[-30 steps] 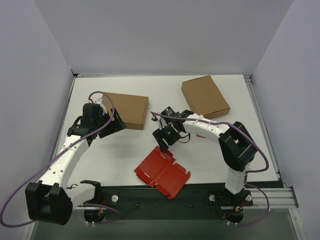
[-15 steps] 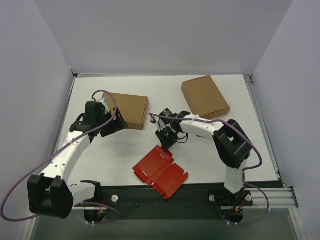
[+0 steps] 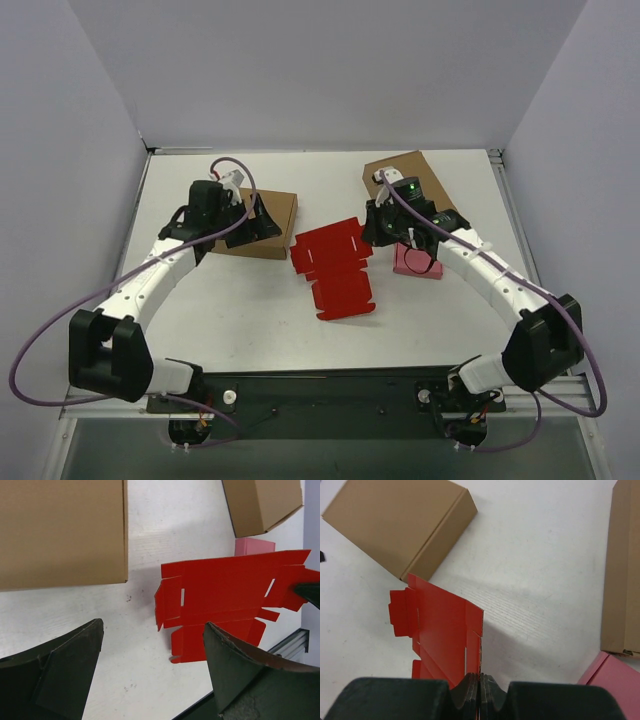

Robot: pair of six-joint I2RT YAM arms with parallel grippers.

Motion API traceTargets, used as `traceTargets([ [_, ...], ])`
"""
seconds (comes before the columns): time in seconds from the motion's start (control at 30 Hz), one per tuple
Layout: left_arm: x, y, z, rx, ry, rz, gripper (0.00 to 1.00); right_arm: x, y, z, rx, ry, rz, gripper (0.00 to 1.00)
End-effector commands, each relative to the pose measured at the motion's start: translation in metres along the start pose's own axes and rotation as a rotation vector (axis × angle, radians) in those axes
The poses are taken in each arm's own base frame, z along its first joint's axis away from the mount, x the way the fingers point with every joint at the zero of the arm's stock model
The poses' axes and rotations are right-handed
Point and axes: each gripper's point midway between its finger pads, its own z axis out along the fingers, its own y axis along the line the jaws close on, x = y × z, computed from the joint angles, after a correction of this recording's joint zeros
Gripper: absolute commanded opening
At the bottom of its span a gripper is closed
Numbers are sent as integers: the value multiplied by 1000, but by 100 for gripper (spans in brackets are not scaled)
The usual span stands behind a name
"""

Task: Fold the paper box
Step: Pick up the paper box from the center of the board.

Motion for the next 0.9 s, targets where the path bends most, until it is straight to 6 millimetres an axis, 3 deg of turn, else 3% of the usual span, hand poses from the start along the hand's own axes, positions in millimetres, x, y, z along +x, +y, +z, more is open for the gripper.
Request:
traceTargets([
  [0.0,-16,-31,10,167,-19,24,91,-22,2,-19,21,-106,28,0],
  [0.27,-1,-8,33,91,50,-24,90,-49,13,-44,-46,-202,80,0],
  [0.53,6,-26,47,232,68,-94,88,-59,18,-50,-92,-214,95,0],
  [0.87,14,-33,65,280,101,-88,67,-65,23,-49,-128,-213,110,0],
])
